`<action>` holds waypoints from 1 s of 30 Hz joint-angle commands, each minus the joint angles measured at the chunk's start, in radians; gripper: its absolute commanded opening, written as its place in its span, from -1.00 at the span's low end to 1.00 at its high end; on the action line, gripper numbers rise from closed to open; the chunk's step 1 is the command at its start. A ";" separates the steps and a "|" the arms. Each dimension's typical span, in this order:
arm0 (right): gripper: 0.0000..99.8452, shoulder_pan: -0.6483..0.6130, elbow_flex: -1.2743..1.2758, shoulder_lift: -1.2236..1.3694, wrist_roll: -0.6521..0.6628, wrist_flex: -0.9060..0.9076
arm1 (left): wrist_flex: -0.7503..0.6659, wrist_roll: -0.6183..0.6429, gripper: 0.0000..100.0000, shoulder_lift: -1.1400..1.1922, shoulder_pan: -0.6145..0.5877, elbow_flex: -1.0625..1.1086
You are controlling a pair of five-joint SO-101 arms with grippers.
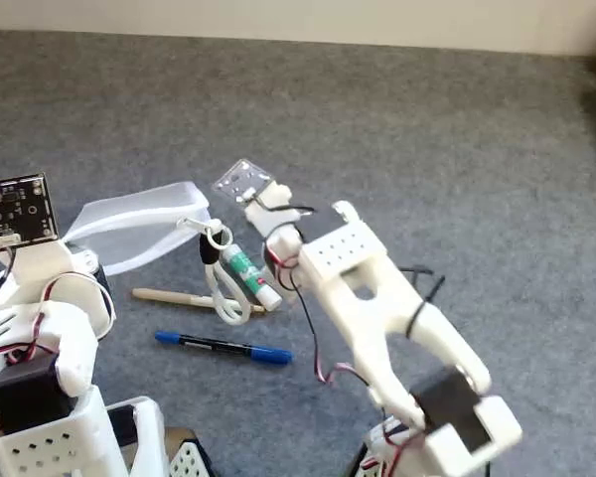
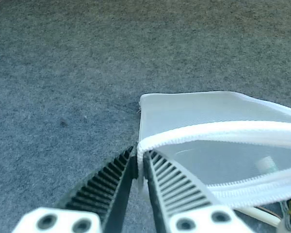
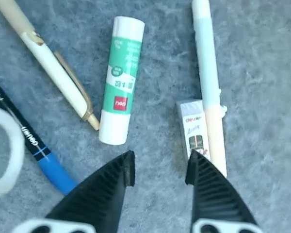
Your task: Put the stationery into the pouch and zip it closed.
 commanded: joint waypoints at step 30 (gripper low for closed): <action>-0.70 0.064 -0.331 0.406 0.018 -0.007 | 0.020 -0.005 -0.99 0.019 -0.018 -0.051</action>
